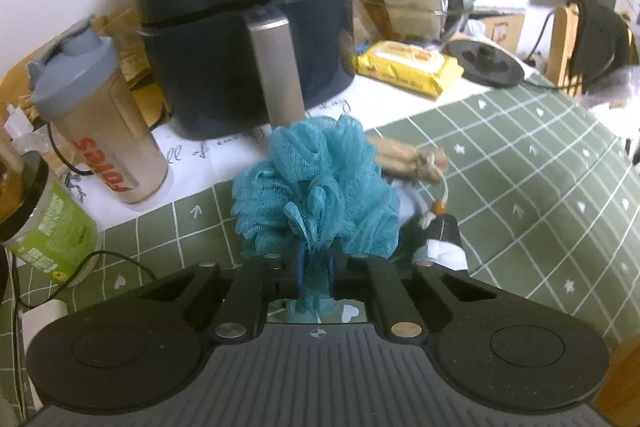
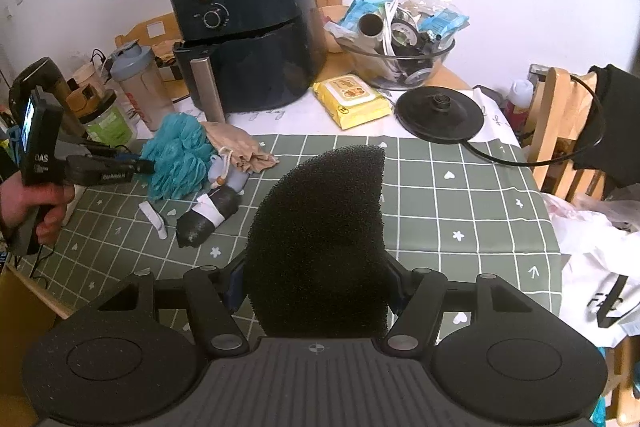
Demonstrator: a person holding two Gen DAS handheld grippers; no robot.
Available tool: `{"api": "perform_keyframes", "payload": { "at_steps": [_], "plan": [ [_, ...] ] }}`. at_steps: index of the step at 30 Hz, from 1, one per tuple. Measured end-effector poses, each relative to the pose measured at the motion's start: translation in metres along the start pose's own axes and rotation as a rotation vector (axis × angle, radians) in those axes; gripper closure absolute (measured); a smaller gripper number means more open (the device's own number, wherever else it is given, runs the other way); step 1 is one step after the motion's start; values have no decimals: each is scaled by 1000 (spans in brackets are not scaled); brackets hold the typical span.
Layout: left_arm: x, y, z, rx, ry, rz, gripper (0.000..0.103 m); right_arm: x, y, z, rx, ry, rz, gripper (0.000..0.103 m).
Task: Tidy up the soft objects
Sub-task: 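Grasp the blue mesh loofah with the left tool while the right tool holds the sponge, then carry loofah and sponge over the box and open both tools to drop them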
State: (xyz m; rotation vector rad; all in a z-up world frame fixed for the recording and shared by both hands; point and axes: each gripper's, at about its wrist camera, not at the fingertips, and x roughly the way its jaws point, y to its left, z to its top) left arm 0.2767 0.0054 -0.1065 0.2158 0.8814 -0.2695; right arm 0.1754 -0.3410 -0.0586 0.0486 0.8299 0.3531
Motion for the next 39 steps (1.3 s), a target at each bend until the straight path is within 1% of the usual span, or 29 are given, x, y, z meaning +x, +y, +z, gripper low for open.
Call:
{"api": "perform_keyframes", "payload": {
  "at_steps": [13,23,30,39],
  "plan": [
    [-52,13,5,-54,-54,12,94,-14,10,8,-41,-25,37,36],
    [-108,4,8,-72,-102,17,94,-30,22,13,-70,-16,81,36],
    [-152,-9,6,-97,-138,-42,94,-45,37,9,-100,2,136,36],
    [-204,-33,-9,-95,-161,-80,95,-61,52,-5,-136,5,192,36]
  ]
}}
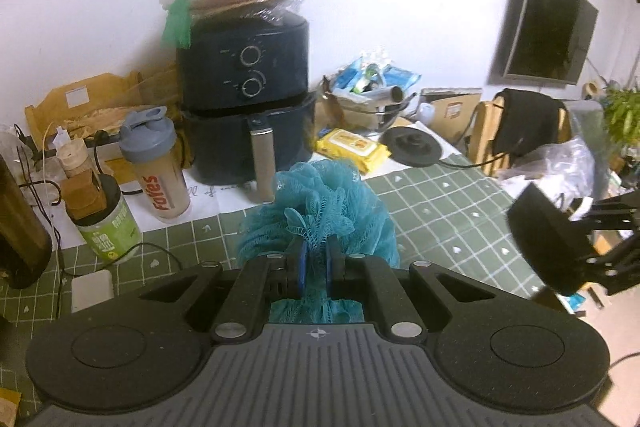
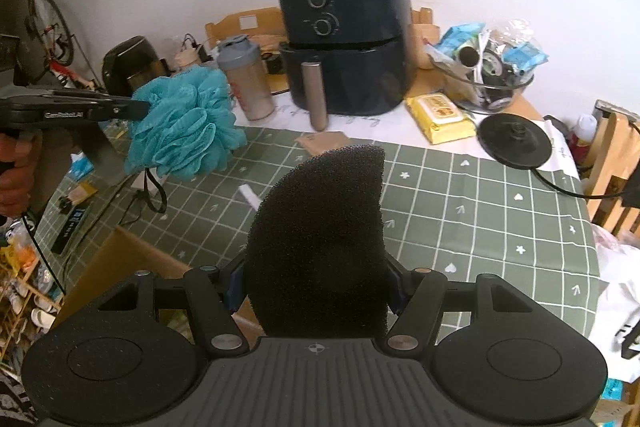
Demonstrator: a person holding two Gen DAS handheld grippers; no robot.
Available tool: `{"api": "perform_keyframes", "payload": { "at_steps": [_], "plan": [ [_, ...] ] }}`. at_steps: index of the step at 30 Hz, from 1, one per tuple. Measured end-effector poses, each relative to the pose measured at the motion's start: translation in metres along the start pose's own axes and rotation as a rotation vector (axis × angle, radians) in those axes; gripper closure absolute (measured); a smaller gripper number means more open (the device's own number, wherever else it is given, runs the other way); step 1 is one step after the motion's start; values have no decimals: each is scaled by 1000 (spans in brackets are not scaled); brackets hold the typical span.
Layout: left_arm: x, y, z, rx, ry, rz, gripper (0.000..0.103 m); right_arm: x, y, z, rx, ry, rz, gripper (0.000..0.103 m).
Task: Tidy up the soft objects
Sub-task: 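Carry loofah and sponge over the box and open both tools to drop them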
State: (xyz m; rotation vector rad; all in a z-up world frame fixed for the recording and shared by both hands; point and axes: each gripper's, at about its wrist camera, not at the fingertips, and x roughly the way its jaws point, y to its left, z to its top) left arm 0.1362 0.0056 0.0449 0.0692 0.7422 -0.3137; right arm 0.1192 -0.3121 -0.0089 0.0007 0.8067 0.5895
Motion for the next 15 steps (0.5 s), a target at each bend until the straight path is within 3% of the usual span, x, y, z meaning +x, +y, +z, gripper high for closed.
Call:
{"api": "perform_keyframes", "payload": {
  "at_steps": [15],
  "plan": [
    [-62,-40,-21,-27,-6,-61,95,-22,15,-10,-61,-11,51,36]
  ]
}}
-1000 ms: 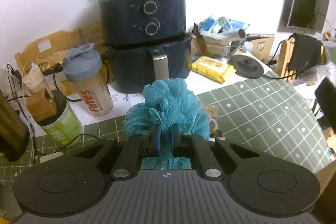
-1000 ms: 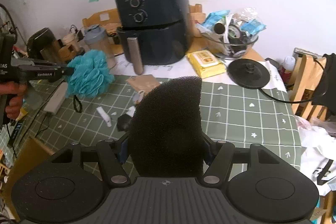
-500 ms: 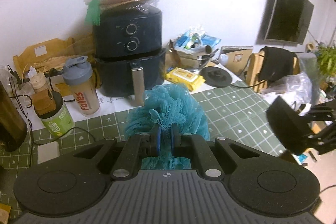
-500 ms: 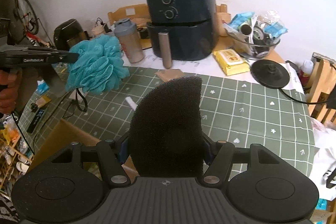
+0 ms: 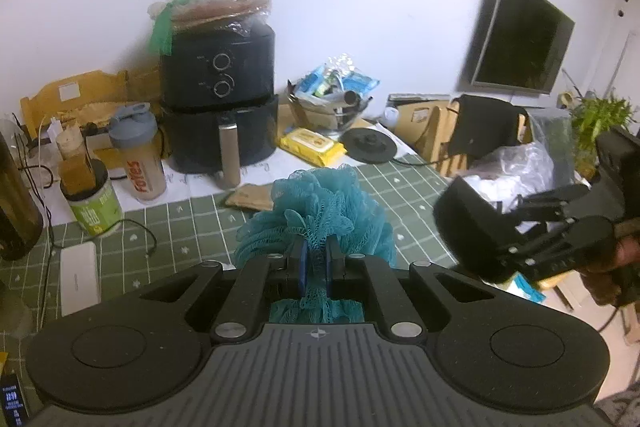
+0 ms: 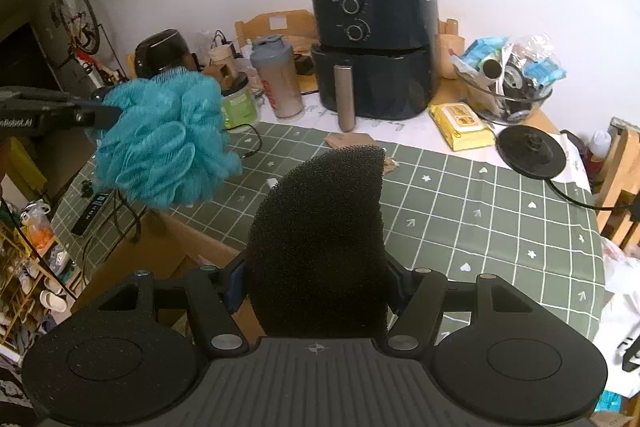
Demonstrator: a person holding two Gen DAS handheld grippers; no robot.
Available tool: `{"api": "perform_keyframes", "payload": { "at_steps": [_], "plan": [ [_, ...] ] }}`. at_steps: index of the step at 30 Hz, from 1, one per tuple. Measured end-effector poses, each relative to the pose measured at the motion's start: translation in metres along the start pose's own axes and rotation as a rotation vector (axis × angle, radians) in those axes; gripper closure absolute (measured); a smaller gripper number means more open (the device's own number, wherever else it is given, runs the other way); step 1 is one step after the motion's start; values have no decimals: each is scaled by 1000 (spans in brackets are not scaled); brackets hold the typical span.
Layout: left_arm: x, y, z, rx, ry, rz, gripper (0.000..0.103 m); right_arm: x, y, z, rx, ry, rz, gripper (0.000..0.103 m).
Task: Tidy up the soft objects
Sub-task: 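Carry loofah and sponge over the box and open both tools to drop them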
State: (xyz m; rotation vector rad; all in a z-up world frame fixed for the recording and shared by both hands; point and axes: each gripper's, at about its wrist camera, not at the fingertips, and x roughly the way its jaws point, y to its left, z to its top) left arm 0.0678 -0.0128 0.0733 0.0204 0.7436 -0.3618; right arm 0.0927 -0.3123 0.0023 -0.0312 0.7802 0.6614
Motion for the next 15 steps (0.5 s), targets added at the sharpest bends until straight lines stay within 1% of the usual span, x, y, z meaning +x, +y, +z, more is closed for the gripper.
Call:
{"api": "perform_keyframes", "payload": {
  "at_steps": [6,12,15],
  "plan": [
    [-7,-13,-14,-20,37,-18,95,-4,8,-5,-19,0,24,36],
    [-4,-20,-38,-55,98,-32,95,-6,12,-11,-21,5,43,36],
    [-1,-25,-50,-45,129,-37,94,-7,15,-15,-24,9,54,36]
  ]
}}
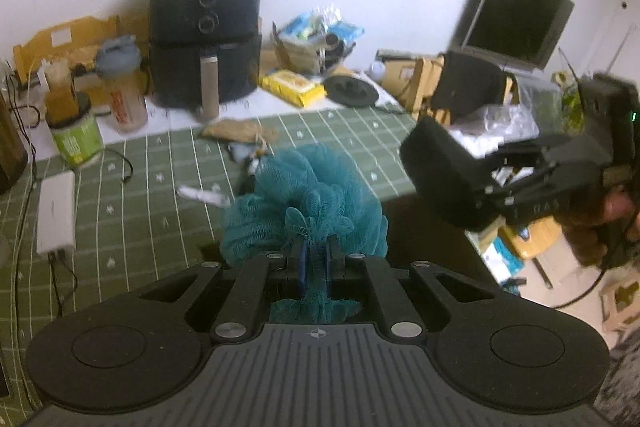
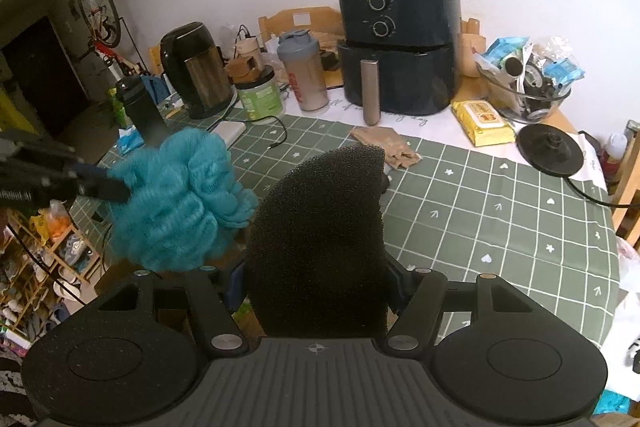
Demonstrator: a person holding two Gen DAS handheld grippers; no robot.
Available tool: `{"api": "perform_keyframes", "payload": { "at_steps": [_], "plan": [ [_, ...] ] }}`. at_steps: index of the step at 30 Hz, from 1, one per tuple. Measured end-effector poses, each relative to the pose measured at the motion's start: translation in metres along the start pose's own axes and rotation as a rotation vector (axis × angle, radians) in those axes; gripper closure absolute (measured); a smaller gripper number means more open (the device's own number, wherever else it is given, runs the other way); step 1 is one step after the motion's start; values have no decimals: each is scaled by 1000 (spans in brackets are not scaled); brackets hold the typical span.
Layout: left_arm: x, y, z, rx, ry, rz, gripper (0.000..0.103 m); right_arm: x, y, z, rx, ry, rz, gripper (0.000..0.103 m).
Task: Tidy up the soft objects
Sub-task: 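Carry loofah and sponge over the box and open both tools to drop them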
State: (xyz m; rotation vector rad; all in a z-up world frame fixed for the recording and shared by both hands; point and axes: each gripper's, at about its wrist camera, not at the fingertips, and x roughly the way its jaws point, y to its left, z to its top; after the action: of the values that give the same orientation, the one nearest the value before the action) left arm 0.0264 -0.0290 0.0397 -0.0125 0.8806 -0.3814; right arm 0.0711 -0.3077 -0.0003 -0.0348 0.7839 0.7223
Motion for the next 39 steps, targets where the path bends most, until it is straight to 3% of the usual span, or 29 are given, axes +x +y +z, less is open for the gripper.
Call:
{"api": "perform_keyframes", "payload": {
  "at_steps": [5,9,15,26,33,35,36,37,39],
  "plan": [
    [11,-6,-18,12,77,-35,88,-1,6,-6,-7,15,16,36],
    [26,-11,-35,50,162,0,60,1,10,-12,-10,36,25,36],
    [27,-12,-48,34,174,39,42,4,14,-22,-19,80,23,36],
    [22,-12,-48,-32,135,81,42,4,20,-27,7,112,27,36],
    [16,-7,-48,-69,116,107,42,6,14,-22,167,125,107,35],
    [14,-4,-48,-79,115,114,42,10,12,-23,217,157,124,27],
    [13,-4,-47,-82,113,118,42,12,12,-25,230,176,122,14],
    [13,-2,-47,-86,110,121,42,13,13,-26,226,189,116,7],
    [11,-1,-47,-93,106,126,42,12,17,-29,194,204,108,6]
  ]
}}
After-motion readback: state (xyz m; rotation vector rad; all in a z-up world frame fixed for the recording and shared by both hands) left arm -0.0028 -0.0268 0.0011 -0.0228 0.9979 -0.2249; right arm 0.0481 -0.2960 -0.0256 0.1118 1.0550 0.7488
